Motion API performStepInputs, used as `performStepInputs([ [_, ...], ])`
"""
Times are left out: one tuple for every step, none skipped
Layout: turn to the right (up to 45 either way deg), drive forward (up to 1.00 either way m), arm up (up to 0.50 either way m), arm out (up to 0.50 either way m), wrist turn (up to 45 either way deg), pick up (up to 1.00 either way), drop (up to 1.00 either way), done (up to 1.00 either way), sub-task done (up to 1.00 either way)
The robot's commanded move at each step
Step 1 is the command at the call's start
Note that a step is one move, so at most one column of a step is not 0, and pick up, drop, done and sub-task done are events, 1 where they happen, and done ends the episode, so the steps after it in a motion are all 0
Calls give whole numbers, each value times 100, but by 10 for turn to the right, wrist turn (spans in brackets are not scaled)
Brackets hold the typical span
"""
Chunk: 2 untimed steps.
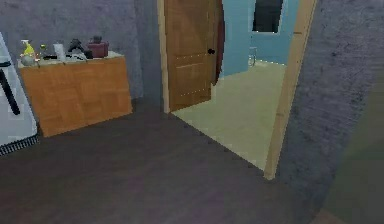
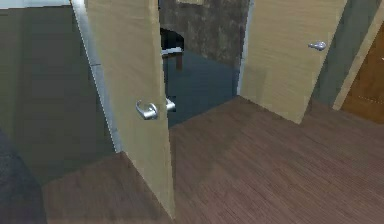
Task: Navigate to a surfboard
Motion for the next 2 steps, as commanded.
performStepInputs([
  [0,100,0,0,0,0,0,0,0],
  [60,0,0,0,0,0,0,0,0],
])
